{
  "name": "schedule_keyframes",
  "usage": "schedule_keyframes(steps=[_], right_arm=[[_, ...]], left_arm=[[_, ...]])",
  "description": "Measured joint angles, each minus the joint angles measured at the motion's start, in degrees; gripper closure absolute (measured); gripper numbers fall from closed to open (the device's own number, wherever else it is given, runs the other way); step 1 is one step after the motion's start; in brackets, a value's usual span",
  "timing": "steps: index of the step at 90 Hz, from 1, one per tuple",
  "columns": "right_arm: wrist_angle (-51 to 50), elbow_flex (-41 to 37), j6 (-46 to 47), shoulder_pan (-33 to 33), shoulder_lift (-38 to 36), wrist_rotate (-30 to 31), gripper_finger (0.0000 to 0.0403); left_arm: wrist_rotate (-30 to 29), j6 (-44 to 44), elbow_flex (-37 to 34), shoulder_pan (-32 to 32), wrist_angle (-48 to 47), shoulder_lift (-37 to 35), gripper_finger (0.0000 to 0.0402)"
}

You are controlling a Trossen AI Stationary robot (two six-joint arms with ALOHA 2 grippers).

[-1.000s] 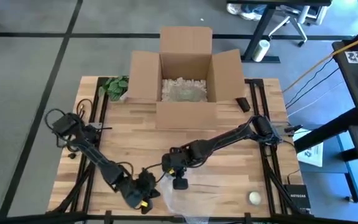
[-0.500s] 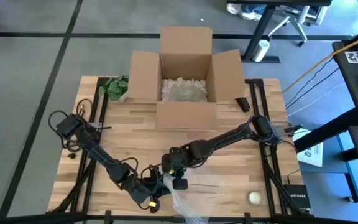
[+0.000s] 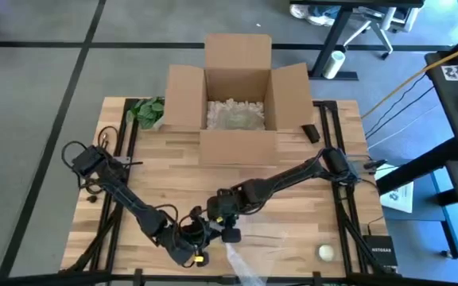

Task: Wrap mug
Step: Wrap the white and blue mug with the bubble wrap

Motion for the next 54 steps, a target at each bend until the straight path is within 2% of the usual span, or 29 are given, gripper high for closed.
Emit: schedule_keyframes(steps=[15,54], right_arm=[[0.1,-0.4,0.6,0.3,0.0,0.1,0.0403],[-0.7,-0.5,1.1,0.3,0.0,-1.6,0.0403]], left_arm=[[-0.6,-2.4,0.3,0.6,-3.2,-0.1,0.0401],[-4.9,-0.4,0.2,0.7,-6.7,-2.6,0.0402]])
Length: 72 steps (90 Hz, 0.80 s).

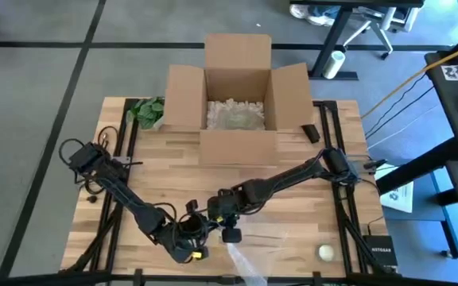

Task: Wrap mug
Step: Wrap the white and blue mug with the bubble wrap

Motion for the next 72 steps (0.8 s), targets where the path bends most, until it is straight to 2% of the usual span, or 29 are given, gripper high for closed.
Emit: schedule_keyframes(steps=[15,29,42,55,64,72], right_arm=[[0.1,0.3,0.0,0.0,0.1,-0.5,0.0403],[-3.7,3.0,-0.2,0.1,0.4,0.1,0.0403],[-13.9,8.7,-1.5,0.5,0.5,4.9,0.0403],[-20.8,15.8,-3.0,2.1,0.5,13.3,0.0403],[-19.8,19.6,-5.3,3.9,0.5,16.9,0.0403],[-17.5,20.6,-7.2,5.2,0.4,17.0,0.0403]], left_arm=[[1.5,-6.7,0.0,1.3,-4.8,-0.2,0.0401],[5.0,-7.4,0.1,1.8,-5.1,-0.3,0.0401],[5.7,-7.6,0.1,1.9,-5.6,-0.3,0.0401],[6.4,-7.7,0.1,1.9,-5.5,-0.3,0.0402],[6.8,-7.7,0.1,2.0,-5.4,-0.3,0.0402],[6.8,-7.6,0.1,2.1,-5.4,-0.2,0.0402]])
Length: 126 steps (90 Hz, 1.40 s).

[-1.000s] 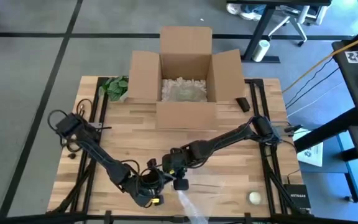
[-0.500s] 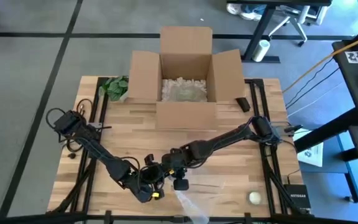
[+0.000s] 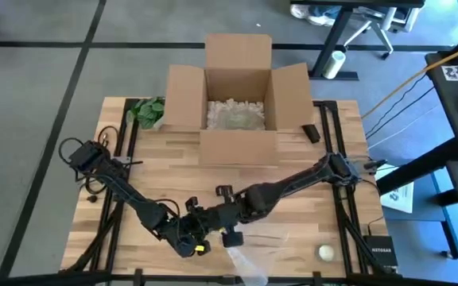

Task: Wrap mug
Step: Wrap the white and blue mug with the bubble wrap

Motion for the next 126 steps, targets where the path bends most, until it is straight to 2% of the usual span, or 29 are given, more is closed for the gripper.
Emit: schedule_keyframes(steps=[37,72,81,101,116,126], right_arm=[[3.9,-8.0,2.6,-1.4,-0.4,-2.5,0.0403],[7.1,-8.7,3.2,-4.5,1.7,-8.7,0.0403],[7.4,-8.6,4.1,-5.2,2.8,-11.4,0.0403],[8.2,-8.6,4.4,-5.6,4.1,-14.3,0.0403],[7.5,-8.4,4.8,-6.1,5.9,-17.6,0.0403],[5.5,-8.5,4.9,-6.0,5.9,-17.1,0.0403]], left_arm=[[-0.4,0.2,-0.1,-0.8,0.5,-0.1,0.0402],[-12.1,0.1,-0.2,-9.4,-2.0,-6.9,0.0402],[-12.9,-5.0,-0.1,-10.9,-6.4,-7.3,0.0402],[-12.9,-23.5,-0.2,-12.7,-19.9,-5.0,0.0402],[-12.1,-28.9,-0.2,-12.6,-19.9,-1.1,0.0402],[-12.0,-29.9,-0.2,-12.3,-19.6,1.5,0.0402]])
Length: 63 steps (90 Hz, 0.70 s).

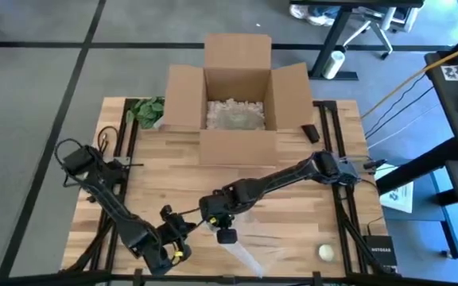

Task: Wrap mug
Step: Wrap the white and blue mug with the bubble wrap

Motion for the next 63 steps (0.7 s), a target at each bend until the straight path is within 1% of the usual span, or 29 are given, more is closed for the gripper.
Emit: schedule_keyframes(steps=[9,23,28,42,63], right_arm=[[-1.8,1.1,0.0,0.1,0.1,0.6,0.0403],[-3.3,2.6,-0.3,0.2,0.3,1.2,0.0403],[-3.5,2.6,-0.3,0.2,0.1,1.2,0.0403],[-4.6,2.5,-0.3,0.2,-0.3,1.8,0.0403],[-7.1,2.4,-0.3,0.2,-1.2,2.6,0.0403]], left_arm=[[0.0,3.2,0.0,0.9,4.0,1.7,0.0402],[-0.2,17.9,0.0,3.8,17.2,2.4,0.0402],[-0.1,22.0,0.0,4.7,20.2,2.4,0.0402],[1.6,24.3,-0.3,6.5,21.5,2.4,0.0402],[2.6,26.6,-5.7,8.1,32.1,2.4,0.0402]])
